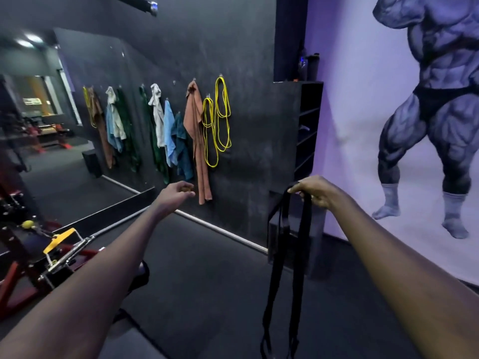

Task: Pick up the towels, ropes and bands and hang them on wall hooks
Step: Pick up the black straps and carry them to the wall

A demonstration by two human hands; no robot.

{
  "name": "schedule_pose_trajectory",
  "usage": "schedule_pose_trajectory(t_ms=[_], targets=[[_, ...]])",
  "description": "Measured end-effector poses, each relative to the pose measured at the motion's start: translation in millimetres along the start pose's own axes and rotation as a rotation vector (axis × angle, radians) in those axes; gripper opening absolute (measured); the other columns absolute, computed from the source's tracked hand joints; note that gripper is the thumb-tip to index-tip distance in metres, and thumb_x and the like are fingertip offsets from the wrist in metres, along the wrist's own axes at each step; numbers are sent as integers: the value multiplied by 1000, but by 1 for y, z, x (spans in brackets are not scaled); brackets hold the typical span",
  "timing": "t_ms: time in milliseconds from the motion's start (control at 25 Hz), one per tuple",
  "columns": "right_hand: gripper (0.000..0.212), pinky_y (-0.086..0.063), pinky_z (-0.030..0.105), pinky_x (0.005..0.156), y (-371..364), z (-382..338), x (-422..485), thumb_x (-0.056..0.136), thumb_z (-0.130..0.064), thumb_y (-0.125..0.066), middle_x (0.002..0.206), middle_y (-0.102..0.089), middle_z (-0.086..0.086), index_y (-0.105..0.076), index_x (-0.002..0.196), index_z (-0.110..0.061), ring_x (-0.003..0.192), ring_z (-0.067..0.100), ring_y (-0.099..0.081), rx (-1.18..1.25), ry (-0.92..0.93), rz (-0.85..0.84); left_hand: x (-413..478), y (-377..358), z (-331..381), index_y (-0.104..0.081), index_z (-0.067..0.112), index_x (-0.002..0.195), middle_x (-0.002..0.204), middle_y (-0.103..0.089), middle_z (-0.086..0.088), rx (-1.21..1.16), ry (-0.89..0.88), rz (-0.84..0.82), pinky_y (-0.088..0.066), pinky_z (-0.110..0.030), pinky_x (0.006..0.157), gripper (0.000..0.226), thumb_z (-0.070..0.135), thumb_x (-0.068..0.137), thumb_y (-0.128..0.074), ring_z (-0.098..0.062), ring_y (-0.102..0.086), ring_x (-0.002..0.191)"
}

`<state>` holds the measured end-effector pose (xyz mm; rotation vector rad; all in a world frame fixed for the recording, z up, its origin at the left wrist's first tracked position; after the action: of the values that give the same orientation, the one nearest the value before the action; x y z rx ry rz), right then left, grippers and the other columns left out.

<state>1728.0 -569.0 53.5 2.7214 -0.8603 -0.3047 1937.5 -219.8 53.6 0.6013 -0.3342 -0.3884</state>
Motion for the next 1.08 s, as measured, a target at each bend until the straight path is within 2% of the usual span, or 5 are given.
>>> schedule_pose_trajectory(t_ms=[160, 320, 720, 880, 1080], targets=[[47, -40, 29, 72, -19, -9, 126, 39, -11, -97, 82, -57, 12, -67, 75, -11, 66, 17, -51, 16, -40, -201, 74, -12, -2, -66, 23, 114, 108, -69, 1, 6, 55, 57, -44, -27, 87, 27, 23, 87, -68, -16, -63, 103], [34, -37, 23, 56, -53, -43, 213, 55, -28, -96, 63, -54, 1, -75, 76, -11, 55, 10, -46, -3, 17, -293, 152, -4, -26, -67, 19, 114, 107, -71, -1, 23, 102, 123, -46, -28, 89, 28, 22, 87, -69, -18, -64, 103], [37, -39, 15, 46, -145, -170, 433, 77, -26, -83, 77, -66, 5, -73, 95, 5, 53, 6, -45, 15, 341, -306, 372, 27, -107, -69, 30, 101, 102, -74, 6, -9, 152, 185, -48, -36, 101, 27, 35, 74, -69, -14, -67, 103], [39, -36, 20, 50, -196, -210, 516, 78, -34, -83, 73, -65, 5, -73, 89, 2, 58, 11, -45, -9, 424, -321, 454, 44, -133, -66, 27, 106, 102, -73, 3, -25, 161, 237, -47, -30, 95, 37, 34, 70, -68, -14, -67, 103], [31, -29, 19, 43, -275, -251, 646, 82, -36, -79, 52, -53, -4, -71, 78, -6, 45, 8, -36, 5, 475, -376, 583, 71, -184, -67, 16, 117, 110, -72, -4, 6, 153, 281, -46, -40, 105, 30, 16, 86, -69, -18, -66, 107]])
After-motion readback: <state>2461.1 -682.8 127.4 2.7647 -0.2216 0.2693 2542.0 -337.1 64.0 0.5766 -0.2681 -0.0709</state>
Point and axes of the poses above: each hand's wrist, its own x-axis towards the middle knuckle, its own y-axis out of the back of the hand, z = x × y, the point moved 9 cm from there along x, towards the middle knuckle
